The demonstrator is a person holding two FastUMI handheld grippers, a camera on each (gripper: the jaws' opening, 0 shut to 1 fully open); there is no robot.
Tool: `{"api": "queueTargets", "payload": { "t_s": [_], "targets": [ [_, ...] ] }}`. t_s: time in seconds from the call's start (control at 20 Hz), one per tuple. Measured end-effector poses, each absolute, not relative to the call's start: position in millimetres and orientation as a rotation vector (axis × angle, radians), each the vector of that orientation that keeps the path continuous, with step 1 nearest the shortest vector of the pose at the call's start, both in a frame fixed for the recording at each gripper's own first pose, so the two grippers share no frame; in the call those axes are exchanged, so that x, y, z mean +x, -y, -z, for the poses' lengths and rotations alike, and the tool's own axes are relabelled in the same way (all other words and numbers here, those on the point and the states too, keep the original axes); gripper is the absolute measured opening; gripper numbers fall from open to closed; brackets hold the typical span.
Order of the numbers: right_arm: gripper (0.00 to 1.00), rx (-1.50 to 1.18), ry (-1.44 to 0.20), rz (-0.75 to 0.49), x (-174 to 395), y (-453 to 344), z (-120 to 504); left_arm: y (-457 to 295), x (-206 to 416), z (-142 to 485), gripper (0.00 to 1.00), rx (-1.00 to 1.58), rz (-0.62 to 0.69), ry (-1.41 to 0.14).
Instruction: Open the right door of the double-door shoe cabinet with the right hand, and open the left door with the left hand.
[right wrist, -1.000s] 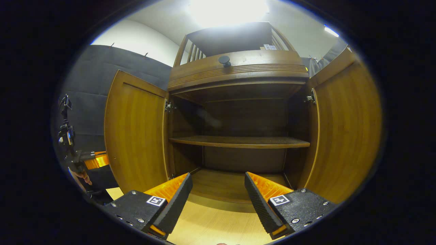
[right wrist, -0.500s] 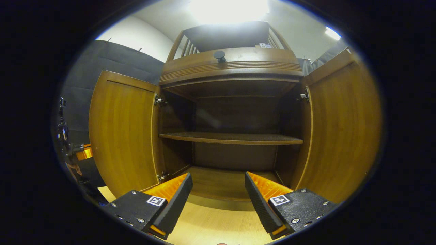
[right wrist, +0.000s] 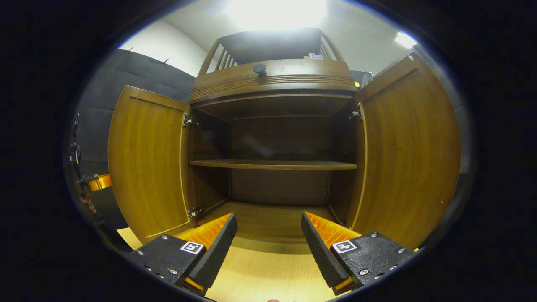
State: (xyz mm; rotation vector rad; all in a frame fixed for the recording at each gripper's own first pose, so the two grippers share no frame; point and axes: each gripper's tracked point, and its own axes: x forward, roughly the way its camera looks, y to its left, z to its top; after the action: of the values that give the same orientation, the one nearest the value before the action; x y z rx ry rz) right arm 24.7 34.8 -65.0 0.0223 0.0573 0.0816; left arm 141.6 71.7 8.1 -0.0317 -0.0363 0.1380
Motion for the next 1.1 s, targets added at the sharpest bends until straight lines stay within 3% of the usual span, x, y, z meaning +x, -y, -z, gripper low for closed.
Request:
{"api": "queueTargets", "payload": {
  "t_s": [0.35, 0.4, 0.7, 1.1],
  "targets": [
    [0.94, 0.067, -0.015, -0.066, -25, -19, 33, -64, 126, -47, 0.12, 0.001, -0.231, 0.126],
    [0.95, 0.048, -0.009, -0.053, -34, -17, 29, -58, 130, -47, 0.27, 0.001, -0.226, 0.124],
    [0.95, 0.043, 0.041, -0.035, -80, 11, 16, 24, 145, -53, 0.90, -0.030, -0.108, 0.084],
    [0.94, 0.109, 0.043, 0.034, -103, 51, 20, 107, 166, -58, 0.90, -0.128, 0.001, 0.030]
  ]
}}
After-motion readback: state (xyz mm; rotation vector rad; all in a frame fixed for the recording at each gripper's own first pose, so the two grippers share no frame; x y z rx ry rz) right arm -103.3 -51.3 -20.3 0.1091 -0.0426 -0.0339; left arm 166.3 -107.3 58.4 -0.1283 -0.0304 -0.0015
